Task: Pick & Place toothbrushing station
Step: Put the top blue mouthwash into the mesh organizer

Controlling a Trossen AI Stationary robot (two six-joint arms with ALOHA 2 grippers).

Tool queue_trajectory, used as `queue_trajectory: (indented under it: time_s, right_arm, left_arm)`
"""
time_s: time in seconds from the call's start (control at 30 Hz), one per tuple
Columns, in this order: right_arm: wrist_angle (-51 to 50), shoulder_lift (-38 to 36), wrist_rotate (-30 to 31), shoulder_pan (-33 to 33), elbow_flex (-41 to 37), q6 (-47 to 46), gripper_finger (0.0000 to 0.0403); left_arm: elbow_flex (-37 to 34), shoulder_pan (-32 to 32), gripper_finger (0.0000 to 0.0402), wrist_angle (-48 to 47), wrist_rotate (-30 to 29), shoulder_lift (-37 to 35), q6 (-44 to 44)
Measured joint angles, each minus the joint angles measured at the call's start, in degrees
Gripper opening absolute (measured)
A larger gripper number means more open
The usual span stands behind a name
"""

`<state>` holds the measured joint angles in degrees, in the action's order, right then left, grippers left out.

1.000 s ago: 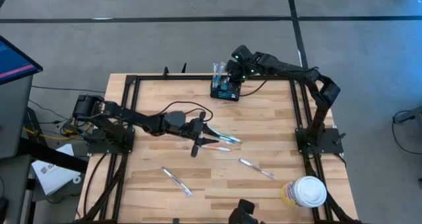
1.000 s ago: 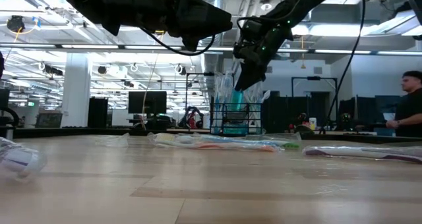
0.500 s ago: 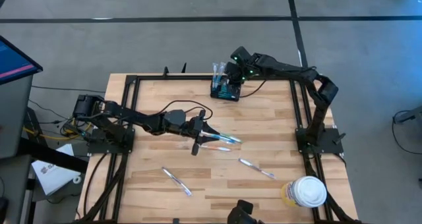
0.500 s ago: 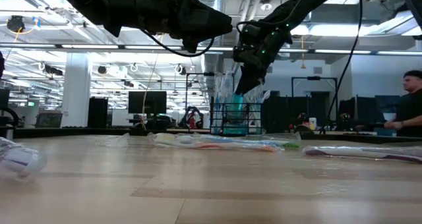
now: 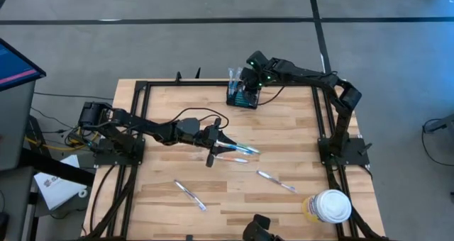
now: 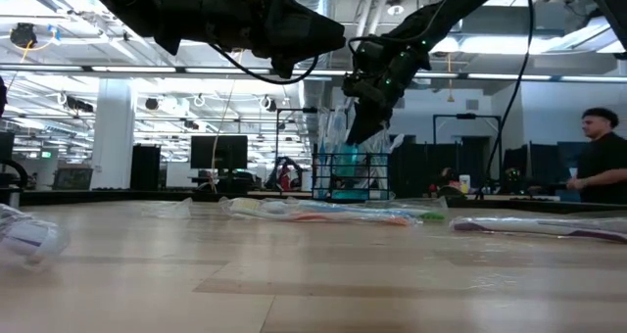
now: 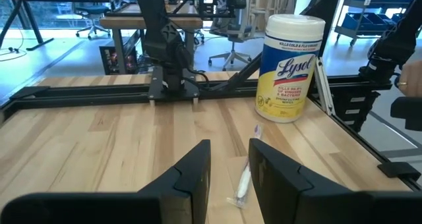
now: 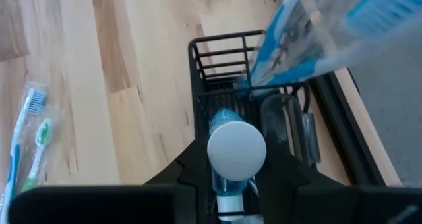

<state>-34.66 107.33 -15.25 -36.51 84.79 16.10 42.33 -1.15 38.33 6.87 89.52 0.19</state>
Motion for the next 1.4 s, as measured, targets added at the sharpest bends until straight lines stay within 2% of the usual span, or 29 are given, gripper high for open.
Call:
queue_trajectory:
  time_s: [0.53, 0.87, 1.4]
  right_arm:
    - [-1.38, 0.34, 0.06, 0.07, 0.02, 1.01, 0.0081]
    - [-0.17, 2.43, 0.96, 0.02, 0.24, 0.93, 0.0106]
    - [-1.21, 2.01, 0.39, 0.39, 0.11, 0.56, 0.011]
  left_arm:
    - [0.0, 0.0, 0.0099, 0.02, 0.0, 0.0, -0.02]
    - [0.0, 0.0, 0.0099, 0.03, 0.0, 0.0, -0.02]
    - [0.0, 0.0, 0.0099, 0.02, 0.0, 0.0, -0.02]
